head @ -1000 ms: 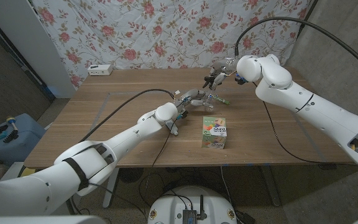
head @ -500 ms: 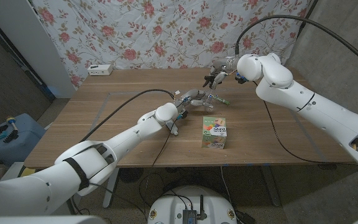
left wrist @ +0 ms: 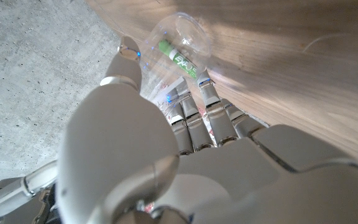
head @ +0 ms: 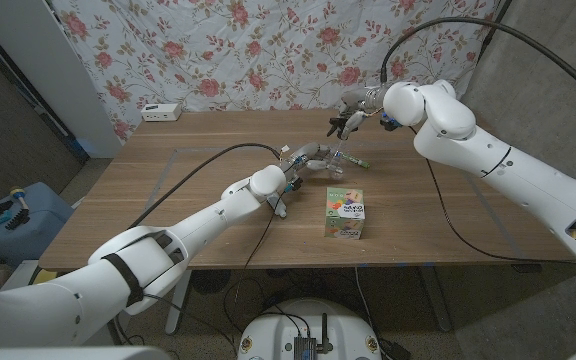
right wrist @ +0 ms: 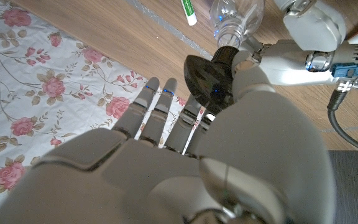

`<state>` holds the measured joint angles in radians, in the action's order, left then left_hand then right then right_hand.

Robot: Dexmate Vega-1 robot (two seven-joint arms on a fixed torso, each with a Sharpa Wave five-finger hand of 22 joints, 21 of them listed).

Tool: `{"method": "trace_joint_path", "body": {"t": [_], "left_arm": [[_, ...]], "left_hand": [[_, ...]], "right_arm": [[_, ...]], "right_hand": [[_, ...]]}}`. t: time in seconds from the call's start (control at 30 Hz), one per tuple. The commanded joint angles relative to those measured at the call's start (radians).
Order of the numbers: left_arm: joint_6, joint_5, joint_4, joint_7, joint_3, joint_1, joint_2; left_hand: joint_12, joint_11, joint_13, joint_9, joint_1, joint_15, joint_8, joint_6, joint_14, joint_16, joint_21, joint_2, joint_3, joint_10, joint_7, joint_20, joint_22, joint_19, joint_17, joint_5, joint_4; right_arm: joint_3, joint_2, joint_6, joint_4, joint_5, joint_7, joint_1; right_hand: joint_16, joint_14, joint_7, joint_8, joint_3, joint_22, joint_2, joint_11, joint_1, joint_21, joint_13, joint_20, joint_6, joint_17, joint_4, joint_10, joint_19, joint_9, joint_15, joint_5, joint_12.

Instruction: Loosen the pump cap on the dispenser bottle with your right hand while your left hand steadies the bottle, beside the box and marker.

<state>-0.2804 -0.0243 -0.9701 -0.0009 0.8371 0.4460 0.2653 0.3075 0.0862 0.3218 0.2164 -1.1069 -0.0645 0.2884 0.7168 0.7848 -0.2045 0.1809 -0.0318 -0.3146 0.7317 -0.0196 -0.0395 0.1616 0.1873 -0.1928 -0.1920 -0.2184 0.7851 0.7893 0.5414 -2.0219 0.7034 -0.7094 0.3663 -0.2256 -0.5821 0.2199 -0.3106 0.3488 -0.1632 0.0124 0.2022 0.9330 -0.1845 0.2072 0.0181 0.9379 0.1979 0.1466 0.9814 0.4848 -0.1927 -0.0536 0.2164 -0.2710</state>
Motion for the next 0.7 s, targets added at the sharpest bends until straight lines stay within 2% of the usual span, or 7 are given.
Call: {"method": "trace_joint_path", "body": {"t": [0.03,0.7], "left_arm": [[-0.005,0.002,-0.002,0.008,-0.004,0.005,0.003],[-0.023,0.004,0.026,0.014,-0.007,-0.006,0.002]], "left_hand": [[0.005,0.053,0.224,0.004,0.087,-0.095,0.007,0.082,0.015,-0.002,0.000,0.130,-0.068,0.063,-0.026,-0.065,0.002,0.005,-0.004,-0.006,0.063],[0.003,0.055,0.224,0.004,0.087,-0.095,0.007,0.084,0.013,-0.001,0.000,0.129,-0.069,0.063,-0.025,-0.064,0.002,0.004,-0.004,-0.006,0.062]], "right_arm": [[-0.013,0.006,0.018,-0.028,-0.009,-0.021,-0.009],[-0.030,0.020,0.049,-0.064,-0.009,-0.046,-0.035]], "right_hand": [[0.001,-0.010,0.000,-0.002,0.003,-0.002,0.006,0.009,0.009,-0.001,0.002,0.009,0.014,0.002,0.003,0.021,0.004,-0.006,-0.164,-0.003,-0.001],[0.007,-0.008,0.000,0.004,0.003,-0.002,0.006,0.008,0.016,0.001,0.002,0.013,0.016,0.001,0.007,0.025,0.000,-0.006,-0.163,-0.005,0.005]]}}
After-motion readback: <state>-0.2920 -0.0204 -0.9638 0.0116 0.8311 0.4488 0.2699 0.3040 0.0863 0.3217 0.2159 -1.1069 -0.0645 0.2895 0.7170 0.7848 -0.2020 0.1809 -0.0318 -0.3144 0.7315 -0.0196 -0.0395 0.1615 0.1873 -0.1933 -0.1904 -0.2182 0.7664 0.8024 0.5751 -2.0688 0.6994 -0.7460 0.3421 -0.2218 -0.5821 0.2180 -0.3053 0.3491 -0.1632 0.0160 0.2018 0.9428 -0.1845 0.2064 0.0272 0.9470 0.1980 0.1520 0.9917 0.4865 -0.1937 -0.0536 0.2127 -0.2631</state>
